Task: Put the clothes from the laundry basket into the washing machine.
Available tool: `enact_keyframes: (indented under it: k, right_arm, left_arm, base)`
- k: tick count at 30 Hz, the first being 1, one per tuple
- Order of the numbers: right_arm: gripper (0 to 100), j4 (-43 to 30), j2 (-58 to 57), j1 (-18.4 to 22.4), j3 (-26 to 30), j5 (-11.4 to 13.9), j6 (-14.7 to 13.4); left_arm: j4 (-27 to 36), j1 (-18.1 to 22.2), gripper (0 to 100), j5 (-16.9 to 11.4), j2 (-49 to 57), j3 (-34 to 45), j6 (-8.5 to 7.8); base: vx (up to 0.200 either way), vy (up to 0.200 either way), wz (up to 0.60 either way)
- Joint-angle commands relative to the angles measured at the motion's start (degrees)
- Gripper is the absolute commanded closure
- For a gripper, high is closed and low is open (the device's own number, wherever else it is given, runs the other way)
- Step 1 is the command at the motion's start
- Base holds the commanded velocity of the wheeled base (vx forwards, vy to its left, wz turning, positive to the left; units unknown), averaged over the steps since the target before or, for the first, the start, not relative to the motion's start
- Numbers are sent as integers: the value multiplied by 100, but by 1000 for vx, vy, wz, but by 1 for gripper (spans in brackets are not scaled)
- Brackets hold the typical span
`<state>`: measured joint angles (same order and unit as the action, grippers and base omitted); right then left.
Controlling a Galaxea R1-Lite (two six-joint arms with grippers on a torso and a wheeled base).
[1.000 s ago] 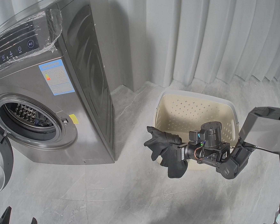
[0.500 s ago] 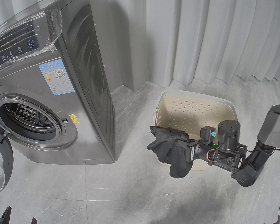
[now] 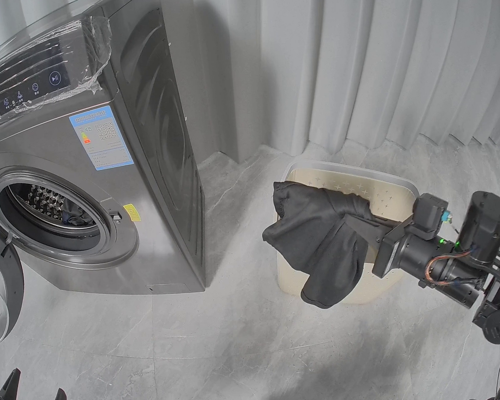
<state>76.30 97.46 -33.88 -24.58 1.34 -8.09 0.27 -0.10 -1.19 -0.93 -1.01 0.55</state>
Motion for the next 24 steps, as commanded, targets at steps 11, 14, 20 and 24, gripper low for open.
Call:
enact_keyframes:
  k: [11,14,20,24]
  right_arm:
    - [100,-2163,-2056,162,49,-872,124]
    - [100,-2172,-2056,162,41,-960,124]
    - [100,-2172,-2056,127,41,-978,124]
    - [100,-2172,-2047,118,-38,-978,115]
  left_arm:
    - [0,1,0,5,49,92,42]
    - [0,1,0,5,49,92,51]
    - [0,1,0,14,49,92,77]
    - [0,1,0,14,49,92,77]
  base:
    - [-127,0,0]
    - [-200,0,0]
    - [-67,0,0]
    - [0,0,0]
